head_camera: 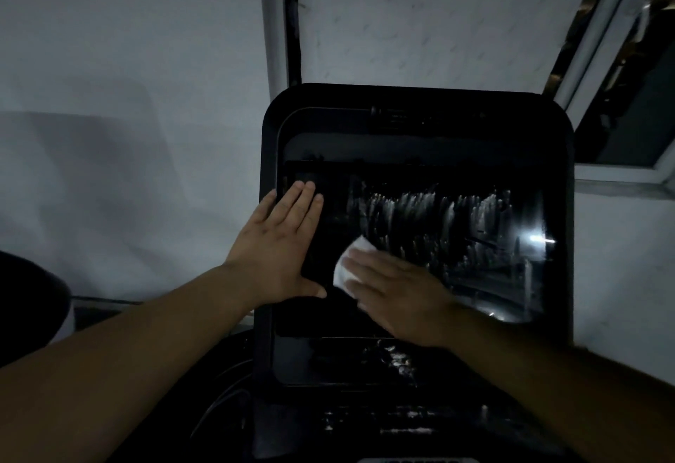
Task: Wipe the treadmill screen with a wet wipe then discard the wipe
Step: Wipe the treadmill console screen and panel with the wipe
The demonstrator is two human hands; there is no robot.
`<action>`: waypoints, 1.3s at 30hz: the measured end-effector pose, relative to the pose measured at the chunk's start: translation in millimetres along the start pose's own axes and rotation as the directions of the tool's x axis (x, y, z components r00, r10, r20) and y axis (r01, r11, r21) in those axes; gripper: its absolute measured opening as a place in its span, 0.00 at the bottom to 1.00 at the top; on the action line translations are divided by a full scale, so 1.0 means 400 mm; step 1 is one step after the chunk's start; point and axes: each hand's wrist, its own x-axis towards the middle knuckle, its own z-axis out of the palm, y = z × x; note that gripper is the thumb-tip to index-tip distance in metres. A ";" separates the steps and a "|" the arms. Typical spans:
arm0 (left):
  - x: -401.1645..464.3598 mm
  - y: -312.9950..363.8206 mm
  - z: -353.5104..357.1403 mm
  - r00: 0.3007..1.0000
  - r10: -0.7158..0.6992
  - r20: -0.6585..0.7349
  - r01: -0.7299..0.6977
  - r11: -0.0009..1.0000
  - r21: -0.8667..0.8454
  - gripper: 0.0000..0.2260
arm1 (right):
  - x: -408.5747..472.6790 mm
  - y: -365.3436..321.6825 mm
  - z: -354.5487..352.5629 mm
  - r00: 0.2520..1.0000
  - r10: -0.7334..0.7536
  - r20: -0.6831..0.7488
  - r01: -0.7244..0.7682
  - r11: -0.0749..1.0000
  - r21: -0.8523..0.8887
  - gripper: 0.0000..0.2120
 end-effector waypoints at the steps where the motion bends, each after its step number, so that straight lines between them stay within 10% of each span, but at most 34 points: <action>1: 0.007 0.004 0.001 1.000 -0.007 0.007 0.007 1.000 0.014 0.63 | 0.023 0.031 -0.011 0.999 0.037 0.003 -0.037 0.999 -0.001 0.17; 9: 0.042 0.045 0.006 0.999 -0.049 0.014 0.048 0.996 0.072 0.62 | 0.157 0.125 -0.071 0.968 0.238 0.076 -0.238 0.971 -0.019 0.22; 17: 0.052 0.047 0.007 1.000 -0.023 0.021 0.022 0.996 0.084 0.62 | -0.034 0.030 -0.011 1.000 -0.005 0.029 0.004 0.999 0.035 0.16; 24: 0.059 0.061 0.003 1.000 -0.016 -0.006 0.017 0.997 0.081 0.62 | 0.115 0.200 -0.067 0.949 0.308 0.071 -0.307 0.951 -0.024 0.25; 34: 0.065 0.049 0.013 0.999 -0.019 0.025 0.017 0.995 0.099 0.62 | -0.072 0.001 -0.005 1.000 0.003 0.000 -0.003 1.000 0.028 0.19; 39: 0.067 0.052 0.009 0.999 -0.027 0.037 0.023 0.994 0.103 0.62 | 0.074 0.155 -0.056 0.990 0.132 0.052 -0.130 0.990 -0.047 0.22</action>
